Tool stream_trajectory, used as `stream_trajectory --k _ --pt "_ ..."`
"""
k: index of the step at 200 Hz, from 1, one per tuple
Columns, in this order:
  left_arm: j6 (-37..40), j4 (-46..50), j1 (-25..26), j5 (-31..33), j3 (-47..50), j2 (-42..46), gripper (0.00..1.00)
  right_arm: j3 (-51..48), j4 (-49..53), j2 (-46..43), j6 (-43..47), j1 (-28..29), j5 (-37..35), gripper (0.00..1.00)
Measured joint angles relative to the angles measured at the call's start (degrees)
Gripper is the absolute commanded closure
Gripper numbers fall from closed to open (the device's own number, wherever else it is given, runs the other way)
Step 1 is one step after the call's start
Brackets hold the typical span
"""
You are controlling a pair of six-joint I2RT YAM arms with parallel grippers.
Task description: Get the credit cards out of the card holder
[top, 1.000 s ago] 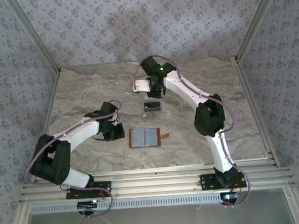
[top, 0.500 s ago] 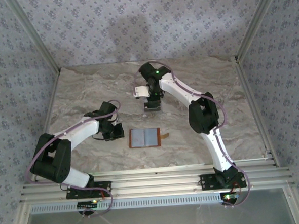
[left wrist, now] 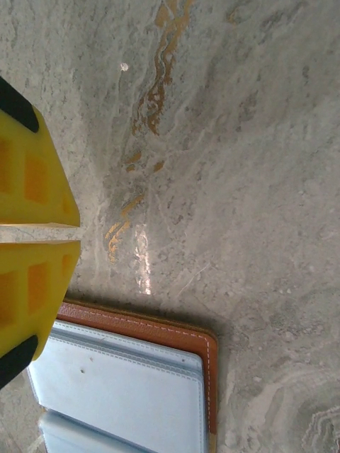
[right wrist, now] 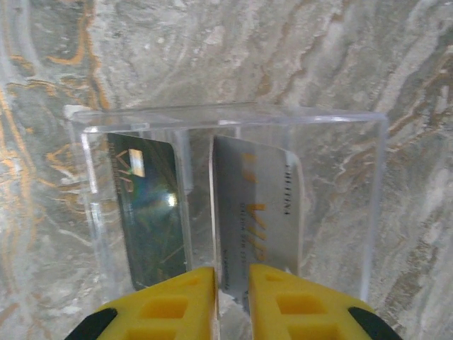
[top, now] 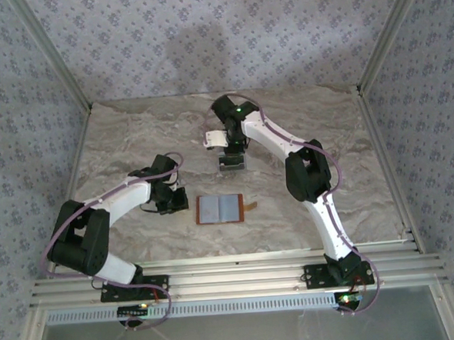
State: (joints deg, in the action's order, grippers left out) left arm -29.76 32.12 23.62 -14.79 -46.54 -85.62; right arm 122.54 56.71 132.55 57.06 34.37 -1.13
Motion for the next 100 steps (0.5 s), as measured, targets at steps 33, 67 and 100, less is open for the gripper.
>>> stream_trajectory --k 33,67,100 --pt "0.2 0.0 0.0 0.0 0.0 0.0 0.87 -0.8 -4.6 -0.3 1.3 0.0 -2.8 0.77" --pt "0.4 -0.2 0.0 -0.9 0.0 -0.1 0.87 -4.6 -9.7 -2.7 2.5 0.1 -6.3 0.77" --pt "0.9 -0.6 0.4 -2.4 -0.3 -1.6 0.87 -8.8 -13.7 -7.8 1.0 0.3 -7.1 0.77"
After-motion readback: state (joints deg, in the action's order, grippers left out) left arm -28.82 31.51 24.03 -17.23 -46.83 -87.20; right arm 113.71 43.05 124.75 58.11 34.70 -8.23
